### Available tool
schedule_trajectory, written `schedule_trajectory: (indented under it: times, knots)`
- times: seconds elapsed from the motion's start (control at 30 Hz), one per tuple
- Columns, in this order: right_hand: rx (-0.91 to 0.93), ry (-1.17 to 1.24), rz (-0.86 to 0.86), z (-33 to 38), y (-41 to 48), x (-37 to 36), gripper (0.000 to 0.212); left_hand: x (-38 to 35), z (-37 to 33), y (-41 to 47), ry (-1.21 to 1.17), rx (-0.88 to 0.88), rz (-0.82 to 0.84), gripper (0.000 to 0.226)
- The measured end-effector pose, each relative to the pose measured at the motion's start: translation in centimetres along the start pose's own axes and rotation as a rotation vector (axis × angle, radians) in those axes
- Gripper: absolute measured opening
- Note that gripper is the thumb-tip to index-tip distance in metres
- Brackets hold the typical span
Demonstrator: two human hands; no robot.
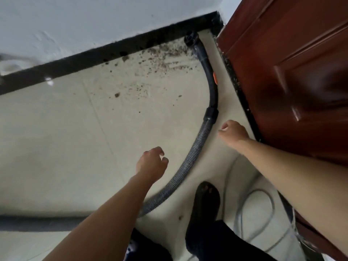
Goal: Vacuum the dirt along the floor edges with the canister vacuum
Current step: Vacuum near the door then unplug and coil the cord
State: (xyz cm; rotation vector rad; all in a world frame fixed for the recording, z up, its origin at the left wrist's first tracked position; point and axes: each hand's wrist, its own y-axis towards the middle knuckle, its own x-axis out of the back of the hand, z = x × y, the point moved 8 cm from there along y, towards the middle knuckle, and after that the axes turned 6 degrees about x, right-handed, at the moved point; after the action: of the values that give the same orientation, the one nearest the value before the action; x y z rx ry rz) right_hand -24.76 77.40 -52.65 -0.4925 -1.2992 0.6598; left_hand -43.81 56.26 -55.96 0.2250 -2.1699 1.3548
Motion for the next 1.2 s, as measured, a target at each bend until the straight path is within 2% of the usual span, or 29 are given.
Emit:
schedule_trajectory:
  times: [0.07,0.2,0.3,0.5,0.57,0.67,0.77,0.87,0.97,1.03,1.1,1.2]
  knots:
    - [-0.014,0.011,-0.055,-1.0,4.4,-0.7,0.012,-2.5,-1.8,3.4,0.008,-0.049,0.000,0.027]
    - [-0.043,0.067,-0.179,-1.4,11.9,-1.5,0.050,-7.0,-5.4,7.7,0.074,-0.185,0.049,0.041]
    - [-0.033,0.137,-0.253,-0.6,16.2,-1.4,0.060,-9.1,-7.9,10.4,0.145,-0.287,0.095,0.055]
    - [0.023,0.240,-0.320,0.7,21.0,-1.6,0.046,-9.9,-10.6,14.9,0.207,-0.331,0.301,0.080]
    - [0.013,0.404,-0.351,0.7,21.5,-1.7,0.039,-8.9,-11.1,15.7,0.187,-0.319,0.362,0.088]
    - [-0.053,0.737,-0.394,1.1,21.0,-1.7,0.038,-6.1,-11.3,16.0,0.104,-0.294,0.418,0.083]
    - [-0.097,0.986,-0.436,2.8,18.7,-1.1,0.038,-2.6,-11.0,14.5,-0.174,-0.291,0.464,0.070]
    - [-0.123,1.167,-0.434,6.4,14.7,-1.0,0.025,1.1,-9.6,12.5,-0.247,-0.296,0.315,0.067]
    - [-0.038,1.358,-0.339,11.8,12.2,-2.6,0.049,6.0,-7.0,11.7,-0.089,-0.285,0.002,0.058]
    - [-0.029,1.456,-0.280,15.4,10.1,-4.5,0.053,10.6,-4.7,10.7,-0.033,-0.287,-0.228,0.052]
    - [-0.118,1.555,-0.165,18.5,6.4,-7.3,0.042,14.8,-2.1,8.8,0.078,-0.325,-0.384,0.044]
    - [-0.144,1.718,0.090,23.2,1.5,-11.3,0.022,18.8,3.5,6.3,0.277,-0.306,-0.435,0.036]
